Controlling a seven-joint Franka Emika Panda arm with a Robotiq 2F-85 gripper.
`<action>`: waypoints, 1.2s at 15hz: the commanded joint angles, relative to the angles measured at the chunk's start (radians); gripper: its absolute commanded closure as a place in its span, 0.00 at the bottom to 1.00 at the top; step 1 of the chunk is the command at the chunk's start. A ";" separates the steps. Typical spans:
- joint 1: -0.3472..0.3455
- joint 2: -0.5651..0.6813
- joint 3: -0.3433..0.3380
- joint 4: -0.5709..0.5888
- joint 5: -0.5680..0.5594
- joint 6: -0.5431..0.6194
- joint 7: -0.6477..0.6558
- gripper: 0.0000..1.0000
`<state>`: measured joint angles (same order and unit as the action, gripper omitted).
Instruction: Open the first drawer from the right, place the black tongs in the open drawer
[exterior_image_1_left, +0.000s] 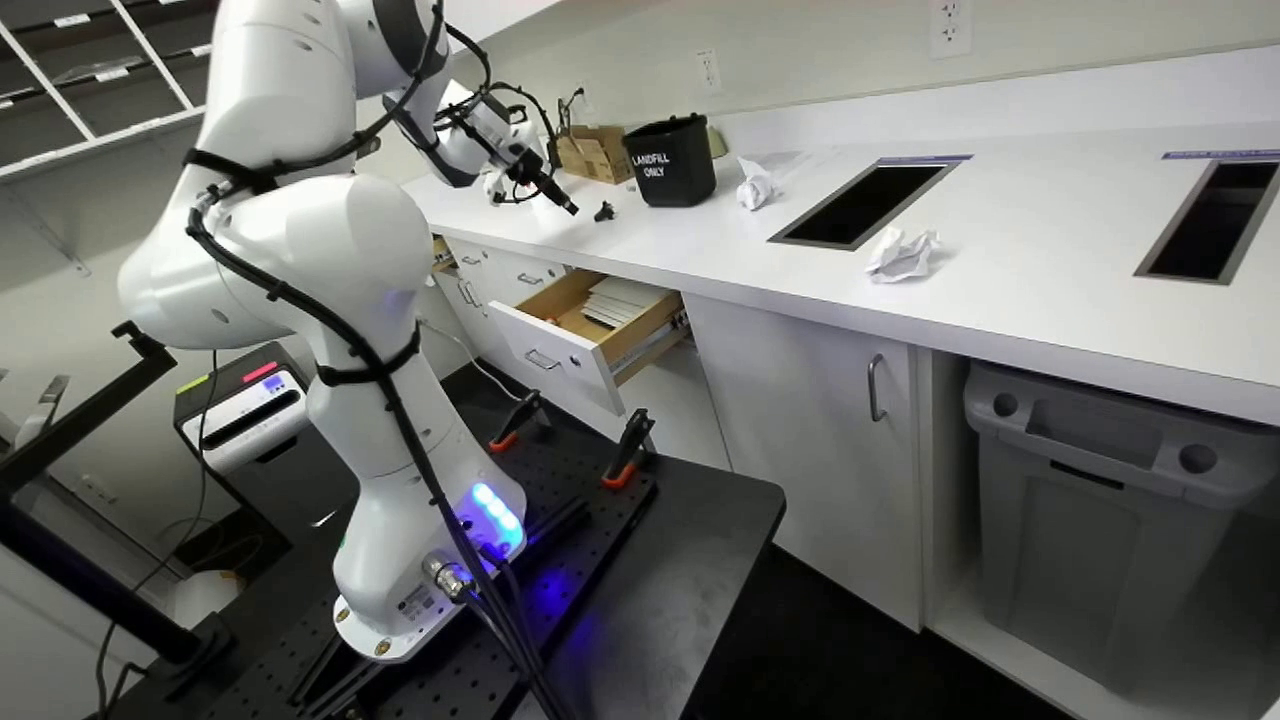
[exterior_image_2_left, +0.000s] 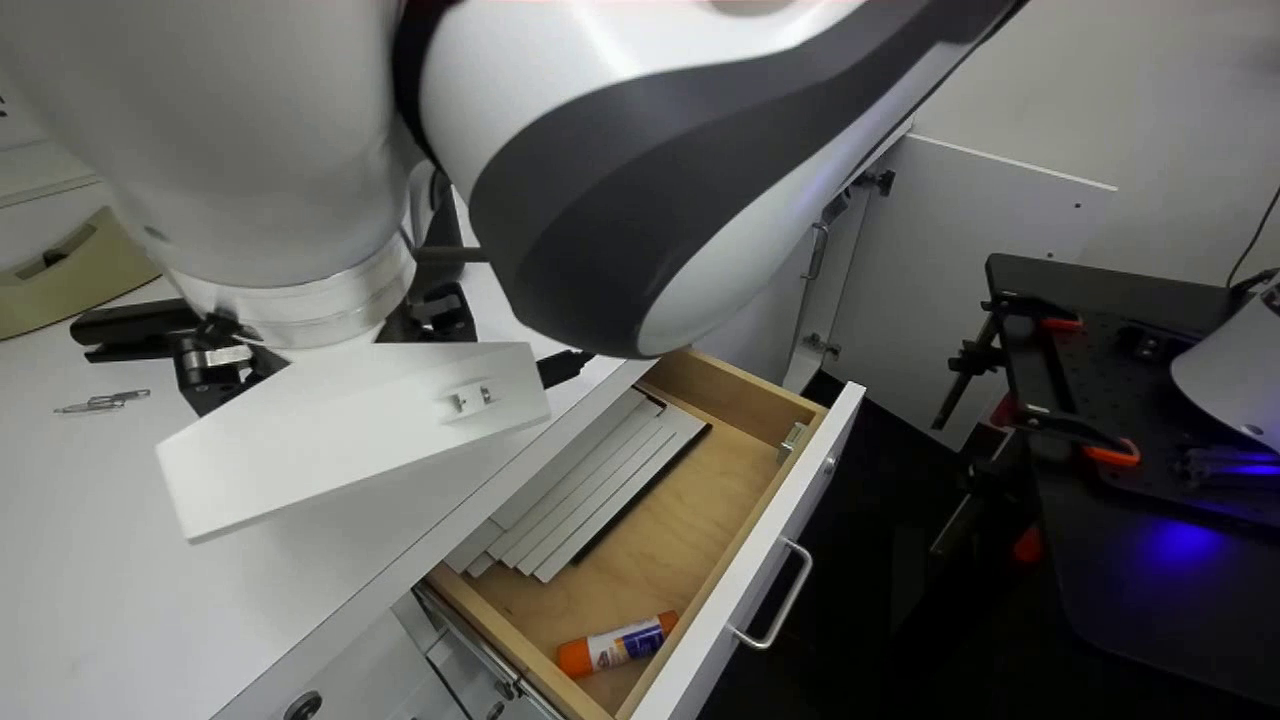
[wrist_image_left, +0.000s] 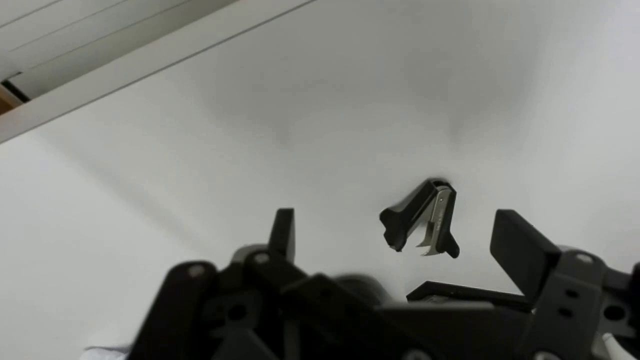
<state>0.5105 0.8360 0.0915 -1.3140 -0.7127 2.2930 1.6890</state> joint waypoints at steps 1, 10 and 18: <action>0.004 0.011 -0.001 0.015 0.000 0.000 0.005 0.00; 0.004 0.076 -0.050 0.123 0.163 0.005 -0.042 0.00; -0.014 0.194 -0.069 0.247 0.145 0.093 0.013 0.00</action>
<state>0.4964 0.9696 0.0354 -1.1434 -0.5613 2.3373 1.6766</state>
